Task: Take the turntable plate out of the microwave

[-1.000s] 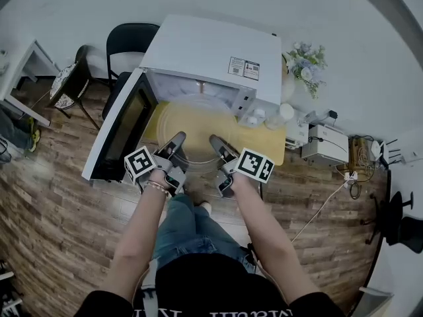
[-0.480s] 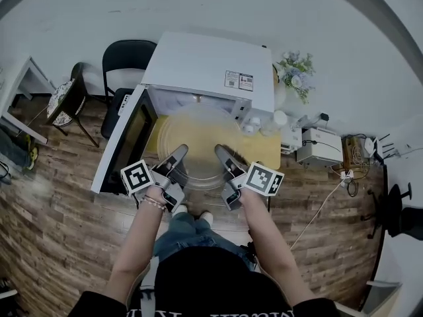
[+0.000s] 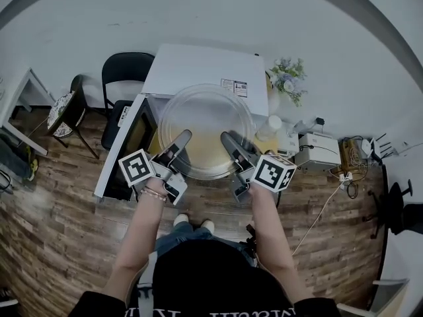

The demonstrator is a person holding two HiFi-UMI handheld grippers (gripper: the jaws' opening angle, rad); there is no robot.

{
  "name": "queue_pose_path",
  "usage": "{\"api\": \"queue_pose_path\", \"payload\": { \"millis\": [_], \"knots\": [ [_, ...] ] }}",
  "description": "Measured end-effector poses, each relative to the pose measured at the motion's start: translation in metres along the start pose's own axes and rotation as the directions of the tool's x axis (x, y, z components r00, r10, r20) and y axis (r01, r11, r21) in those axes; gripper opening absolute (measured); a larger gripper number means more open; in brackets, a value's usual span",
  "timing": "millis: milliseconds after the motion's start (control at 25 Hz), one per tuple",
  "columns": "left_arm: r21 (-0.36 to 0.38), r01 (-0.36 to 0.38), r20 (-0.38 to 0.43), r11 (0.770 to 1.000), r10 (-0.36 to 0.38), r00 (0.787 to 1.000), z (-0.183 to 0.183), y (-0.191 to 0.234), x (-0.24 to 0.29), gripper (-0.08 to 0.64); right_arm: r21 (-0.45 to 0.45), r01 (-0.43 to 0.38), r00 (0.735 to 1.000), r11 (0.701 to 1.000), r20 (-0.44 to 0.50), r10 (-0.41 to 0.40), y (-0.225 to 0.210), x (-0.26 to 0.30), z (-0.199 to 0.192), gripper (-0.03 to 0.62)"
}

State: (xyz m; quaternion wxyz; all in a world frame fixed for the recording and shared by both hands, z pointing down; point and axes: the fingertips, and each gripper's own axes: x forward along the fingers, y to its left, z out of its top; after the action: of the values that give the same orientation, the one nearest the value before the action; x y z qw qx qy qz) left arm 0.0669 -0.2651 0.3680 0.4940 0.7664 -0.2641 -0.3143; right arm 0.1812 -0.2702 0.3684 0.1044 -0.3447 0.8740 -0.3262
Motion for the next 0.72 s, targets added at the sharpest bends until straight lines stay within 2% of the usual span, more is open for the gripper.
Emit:
{"api": "queue_pose_path", "payload": {
  "millis": [160,280,440,560,720],
  "knots": [
    [0.144,0.029,-0.030,0.989,-0.024,0.999,0.011,-0.024,0.020,0.034,-0.074,-0.003,0.998,0.997,0.063,0.008,0.009,0.002,0.028,0.170],
    [0.281,0.034,-0.059,0.959,-0.019,0.998,0.018,-0.039,0.032,0.051,-0.143,0.006,0.992,0.990,0.129,0.013,0.020,0.000,0.048,0.175],
    [0.453,0.090,-0.083,0.887,-0.059,0.995,0.026,-0.064,0.046,0.078,-0.228,0.021,0.979,0.973,0.202,0.026,0.034,-0.002,0.071,0.183],
    [0.529,0.142,-0.096,0.837,-0.107,0.990,0.028,-0.083,0.054,0.092,-0.288,0.027,0.970,0.957,0.239,0.044,0.043,-0.004,0.087,0.183],
    [0.618,0.203,-0.102,0.759,-0.179,0.979,0.028,-0.104,0.061,0.115,-0.373,0.030,0.951,0.927,0.295,0.088,0.056,-0.008,0.105,0.199]
  ]
}}
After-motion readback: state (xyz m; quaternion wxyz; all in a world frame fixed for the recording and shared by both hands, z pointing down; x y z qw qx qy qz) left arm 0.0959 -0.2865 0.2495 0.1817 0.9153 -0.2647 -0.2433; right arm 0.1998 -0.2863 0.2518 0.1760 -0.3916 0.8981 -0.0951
